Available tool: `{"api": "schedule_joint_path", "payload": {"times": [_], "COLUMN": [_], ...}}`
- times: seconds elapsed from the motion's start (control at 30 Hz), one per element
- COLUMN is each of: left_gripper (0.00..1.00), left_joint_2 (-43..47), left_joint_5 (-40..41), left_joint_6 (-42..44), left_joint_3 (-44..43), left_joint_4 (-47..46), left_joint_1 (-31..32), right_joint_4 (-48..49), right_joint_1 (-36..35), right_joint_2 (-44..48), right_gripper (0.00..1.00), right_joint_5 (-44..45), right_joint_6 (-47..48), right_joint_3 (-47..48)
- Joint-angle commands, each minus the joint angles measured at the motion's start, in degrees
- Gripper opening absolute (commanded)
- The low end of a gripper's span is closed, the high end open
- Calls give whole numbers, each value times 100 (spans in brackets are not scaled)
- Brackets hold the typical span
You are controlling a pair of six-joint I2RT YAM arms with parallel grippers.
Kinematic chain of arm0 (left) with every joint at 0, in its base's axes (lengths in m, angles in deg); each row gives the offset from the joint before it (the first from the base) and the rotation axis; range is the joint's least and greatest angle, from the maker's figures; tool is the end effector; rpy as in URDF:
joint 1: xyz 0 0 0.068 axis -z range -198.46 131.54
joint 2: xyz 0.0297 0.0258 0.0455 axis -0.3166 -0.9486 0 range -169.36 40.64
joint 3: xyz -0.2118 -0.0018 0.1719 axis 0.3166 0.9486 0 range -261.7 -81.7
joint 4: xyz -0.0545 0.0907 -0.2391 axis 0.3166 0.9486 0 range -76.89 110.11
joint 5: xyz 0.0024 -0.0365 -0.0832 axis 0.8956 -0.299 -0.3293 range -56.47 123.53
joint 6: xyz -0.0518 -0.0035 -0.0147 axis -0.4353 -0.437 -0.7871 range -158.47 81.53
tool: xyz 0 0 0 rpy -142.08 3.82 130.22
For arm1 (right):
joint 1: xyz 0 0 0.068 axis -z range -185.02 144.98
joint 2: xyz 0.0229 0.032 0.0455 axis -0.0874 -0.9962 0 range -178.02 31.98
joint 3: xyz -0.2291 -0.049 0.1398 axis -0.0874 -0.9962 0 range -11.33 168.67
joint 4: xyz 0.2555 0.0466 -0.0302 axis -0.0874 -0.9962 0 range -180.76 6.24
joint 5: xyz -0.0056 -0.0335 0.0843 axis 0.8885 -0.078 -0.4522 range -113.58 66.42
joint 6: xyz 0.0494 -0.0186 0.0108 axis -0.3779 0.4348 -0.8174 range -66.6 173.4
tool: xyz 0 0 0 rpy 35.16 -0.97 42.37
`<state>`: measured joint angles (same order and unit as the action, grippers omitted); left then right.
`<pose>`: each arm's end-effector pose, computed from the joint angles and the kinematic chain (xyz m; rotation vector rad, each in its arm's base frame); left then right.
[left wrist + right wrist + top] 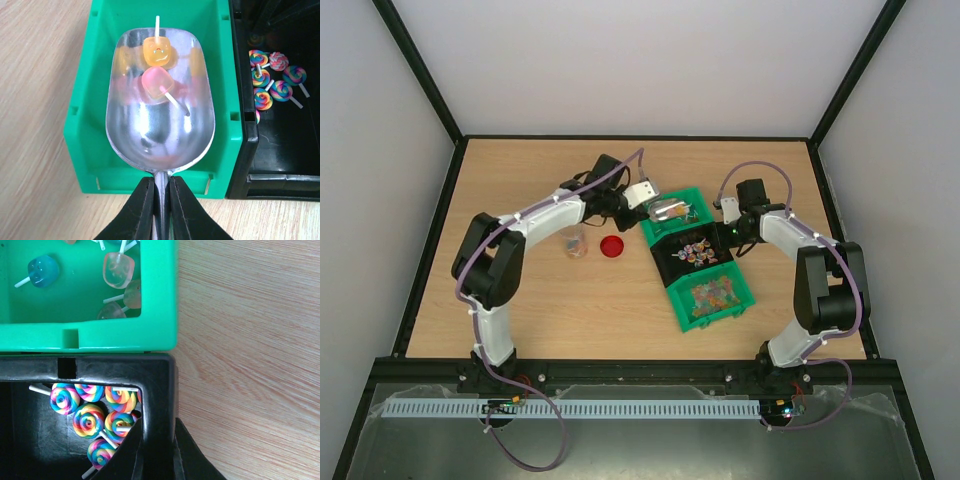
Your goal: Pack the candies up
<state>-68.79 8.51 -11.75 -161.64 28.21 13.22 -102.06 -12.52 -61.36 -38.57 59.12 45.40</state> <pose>0.3548 -0.2367 0.2194 1.3159 1.9143 -0.5544 0.3262 0.0522 0.1905 -0.3932 2.4845 0.3430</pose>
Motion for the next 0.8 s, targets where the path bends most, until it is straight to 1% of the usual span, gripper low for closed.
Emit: {"api": "schedule_joint_path", "payload": {"times": [0.0,0.2,0.33,0.43,0.5,0.63,0.77], "left_gripper": [2,2,2,2,2,2,2], "left_joint_2": [-202,-846,-1083,-1141,-1143,-1206,-1519], "left_joint_5": [280,1218,1688,2041,2226,2298,2502], "left_joint_6": [720,998,1298,1606,1756,1893,1970], "left_joint_3": [-668,-2049,-2697,-2931,-2971,-3153,-3512], "left_joint_4": [1238,2566,3259,3692,3818,4144,4544], "left_joint_1": [70,380,411,463,506,538,611], "right_joint_4": [55,57,64,74,73,73,81], "right_joint_1": [26,28,17,16,18,15,0], "right_joint_2": [48,30,55,54,55,53,58], "right_gripper": [1,1,1,1,1,1,1], "right_joint_5": [-342,-374,-365,-389,-400,-418,-439], "right_joint_6": [-79,-79,-65,-71,-71,-63,-54], "right_joint_3": [179,188,167,168,172,154,162]}}
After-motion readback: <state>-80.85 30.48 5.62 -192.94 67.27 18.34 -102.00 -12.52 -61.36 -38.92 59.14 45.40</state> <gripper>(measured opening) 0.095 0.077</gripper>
